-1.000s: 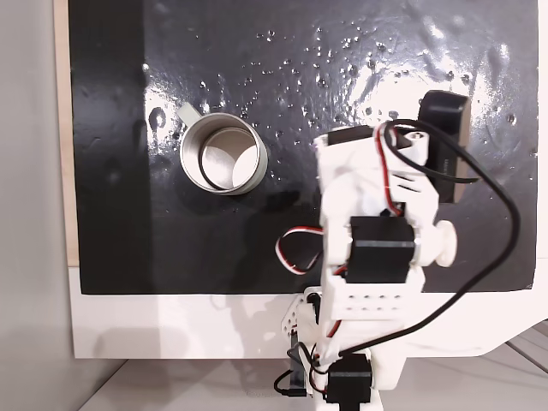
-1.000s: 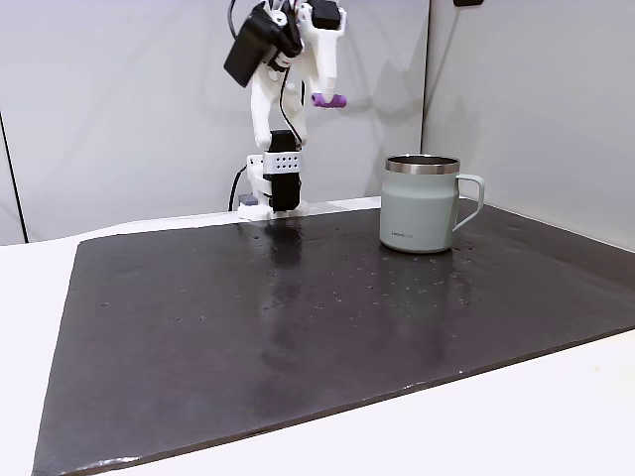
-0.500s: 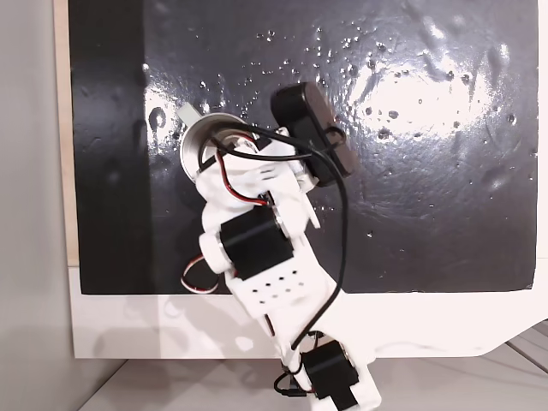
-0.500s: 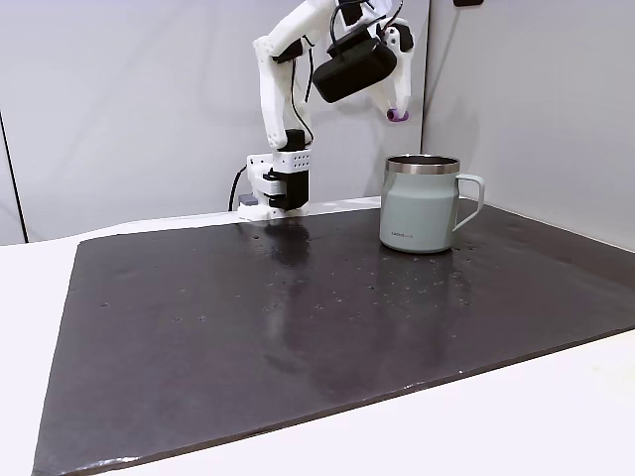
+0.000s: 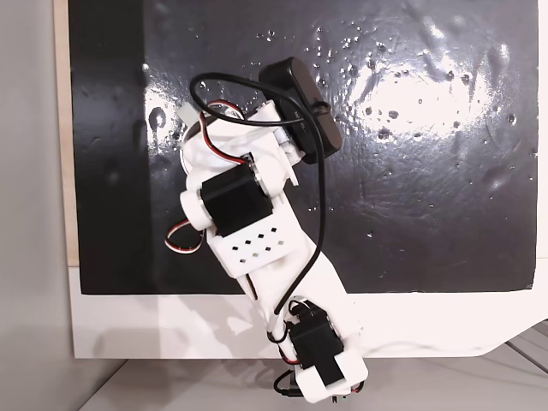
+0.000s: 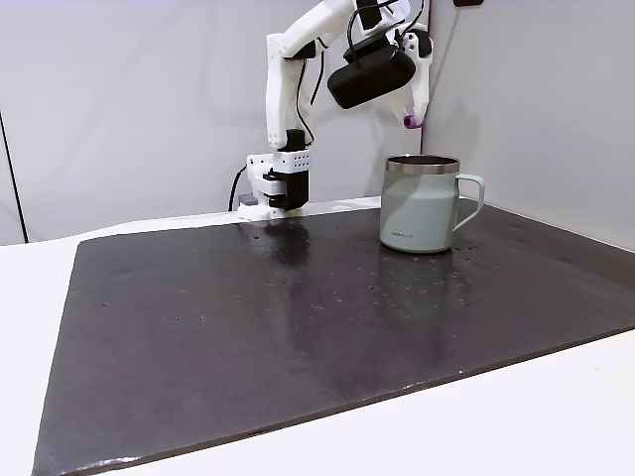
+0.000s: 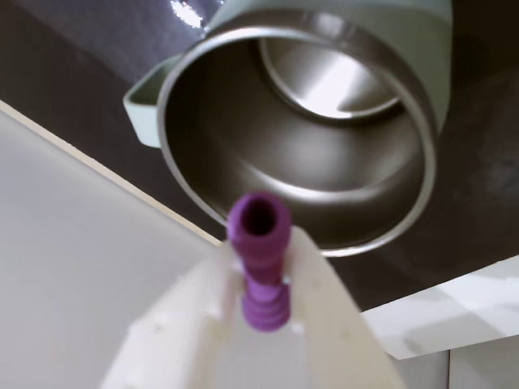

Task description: Grasp a pengrip and put it in the cup.

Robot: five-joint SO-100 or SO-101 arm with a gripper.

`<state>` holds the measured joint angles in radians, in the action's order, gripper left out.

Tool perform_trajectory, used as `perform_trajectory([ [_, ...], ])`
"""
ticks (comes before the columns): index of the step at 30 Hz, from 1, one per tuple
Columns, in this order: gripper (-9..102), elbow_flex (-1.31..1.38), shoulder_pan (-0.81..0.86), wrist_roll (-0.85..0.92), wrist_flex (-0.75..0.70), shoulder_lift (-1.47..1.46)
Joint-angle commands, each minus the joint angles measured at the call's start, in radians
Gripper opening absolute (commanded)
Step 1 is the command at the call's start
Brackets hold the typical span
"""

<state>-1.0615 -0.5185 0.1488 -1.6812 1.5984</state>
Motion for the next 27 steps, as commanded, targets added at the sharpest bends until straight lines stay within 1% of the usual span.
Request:
perform_trajectory([
  [1, 19, 0.051, -0.034, -0.005, -0.008, 0.014],
  [3, 32, 0.035, -0.035, 0.006, -0.008, 0.025],
  [4, 36, 0.026, -0.034, 0.009, -0.008, 0.031],
  [5, 40, 0.02, -0.032, 0.012, -0.008, 0.035],
  [7, 43, 0.011, -0.031, 0.014, -0.008, 0.041],
  [27, 44, -0.011, -0.032, 0.017, -0.008, 0.06],
])
